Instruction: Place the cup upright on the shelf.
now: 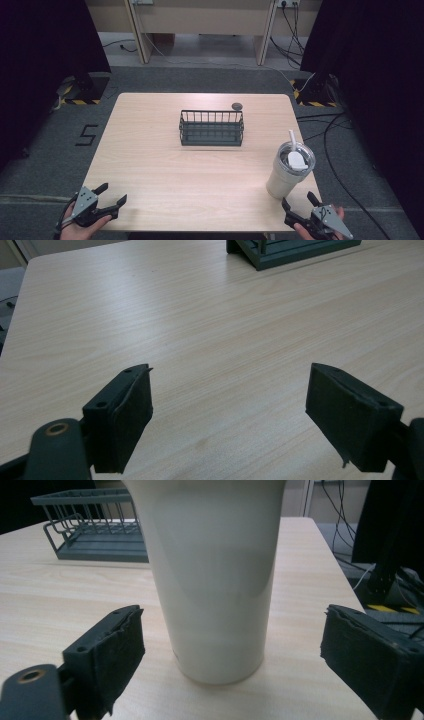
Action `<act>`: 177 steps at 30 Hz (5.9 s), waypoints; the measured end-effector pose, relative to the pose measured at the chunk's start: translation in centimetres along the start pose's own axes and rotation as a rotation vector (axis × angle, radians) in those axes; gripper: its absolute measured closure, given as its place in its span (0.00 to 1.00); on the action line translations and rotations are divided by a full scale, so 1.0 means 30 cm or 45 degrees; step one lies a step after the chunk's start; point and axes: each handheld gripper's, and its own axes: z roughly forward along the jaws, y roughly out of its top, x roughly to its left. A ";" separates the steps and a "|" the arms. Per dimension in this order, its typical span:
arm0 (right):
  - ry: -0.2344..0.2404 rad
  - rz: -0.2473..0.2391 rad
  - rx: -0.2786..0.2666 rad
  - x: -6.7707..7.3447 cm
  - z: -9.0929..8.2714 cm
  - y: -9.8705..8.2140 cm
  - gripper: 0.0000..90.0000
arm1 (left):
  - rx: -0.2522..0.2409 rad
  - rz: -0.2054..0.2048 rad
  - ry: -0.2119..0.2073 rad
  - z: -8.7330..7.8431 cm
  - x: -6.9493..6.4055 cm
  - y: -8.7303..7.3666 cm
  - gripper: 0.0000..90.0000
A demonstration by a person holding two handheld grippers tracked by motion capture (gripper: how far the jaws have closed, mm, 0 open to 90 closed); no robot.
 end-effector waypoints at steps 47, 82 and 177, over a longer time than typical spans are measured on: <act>0.058 -0.081 -0.051 0.016 0.232 0.152 0.11 | 0.022 -0.009 -0.030 0.014 -0.010 -0.010 0.20; 0.134 -0.104 -0.198 0.140 0.282 0.382 0.11 | 0.005 -0.027 -0.026 0.007 -0.007 -0.010 0.20; 0.160 -0.117 -0.133 0.412 0.831 0.717 0.11 | -0.019 -0.037 -0.045 0.003 0.009 -0.012 0.21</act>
